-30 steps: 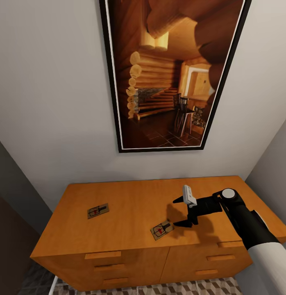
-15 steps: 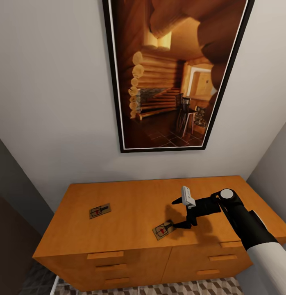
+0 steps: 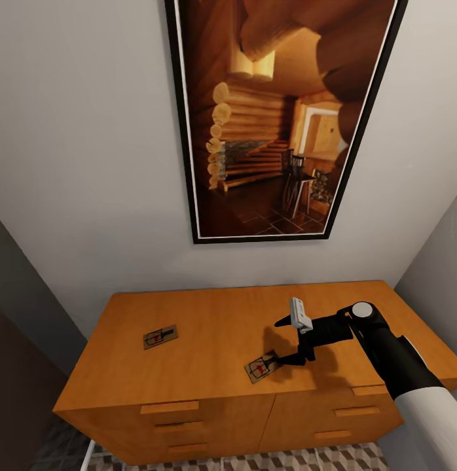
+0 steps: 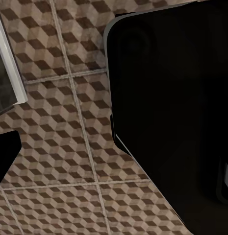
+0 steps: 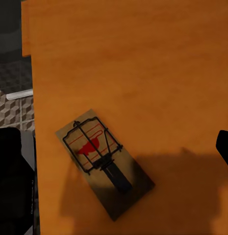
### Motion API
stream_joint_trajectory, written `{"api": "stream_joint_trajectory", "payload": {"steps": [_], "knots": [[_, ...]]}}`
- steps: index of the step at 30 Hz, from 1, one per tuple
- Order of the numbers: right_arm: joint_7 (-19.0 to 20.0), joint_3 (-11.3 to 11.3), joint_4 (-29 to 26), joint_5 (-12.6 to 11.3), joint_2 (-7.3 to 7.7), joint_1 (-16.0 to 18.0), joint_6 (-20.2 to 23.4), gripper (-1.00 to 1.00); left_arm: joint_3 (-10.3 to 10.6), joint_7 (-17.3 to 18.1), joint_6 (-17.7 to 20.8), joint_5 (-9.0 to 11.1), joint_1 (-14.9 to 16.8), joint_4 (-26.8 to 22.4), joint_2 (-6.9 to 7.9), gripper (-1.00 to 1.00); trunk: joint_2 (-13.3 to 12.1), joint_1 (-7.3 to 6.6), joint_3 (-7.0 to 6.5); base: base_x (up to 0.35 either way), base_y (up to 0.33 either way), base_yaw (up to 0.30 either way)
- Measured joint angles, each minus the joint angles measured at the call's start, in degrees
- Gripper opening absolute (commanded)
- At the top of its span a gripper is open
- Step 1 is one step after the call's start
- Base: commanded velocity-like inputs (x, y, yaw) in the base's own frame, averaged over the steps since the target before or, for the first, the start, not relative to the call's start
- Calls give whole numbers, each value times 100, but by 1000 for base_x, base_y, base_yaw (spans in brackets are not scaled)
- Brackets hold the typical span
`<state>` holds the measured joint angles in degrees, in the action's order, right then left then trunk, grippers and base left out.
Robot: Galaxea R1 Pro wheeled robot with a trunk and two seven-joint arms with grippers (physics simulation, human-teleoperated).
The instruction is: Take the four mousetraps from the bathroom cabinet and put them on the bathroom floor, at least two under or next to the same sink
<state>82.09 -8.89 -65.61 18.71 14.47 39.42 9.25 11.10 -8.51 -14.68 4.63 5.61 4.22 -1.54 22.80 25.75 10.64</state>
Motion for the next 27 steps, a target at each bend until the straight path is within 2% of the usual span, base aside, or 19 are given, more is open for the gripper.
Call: {"api": "stream_joint_trajectory", "payload": {"steps": [14,27], "knots": [[0,0,55,0,0,-1,0,100,1,8,0,0,0,8,-7,100,0,0,0,-4,-2,0],[0,0,80,0,0,-1,0,100,2,9,0,0,0,7,-1,100,0,0,0,-83,-56,0]]}}
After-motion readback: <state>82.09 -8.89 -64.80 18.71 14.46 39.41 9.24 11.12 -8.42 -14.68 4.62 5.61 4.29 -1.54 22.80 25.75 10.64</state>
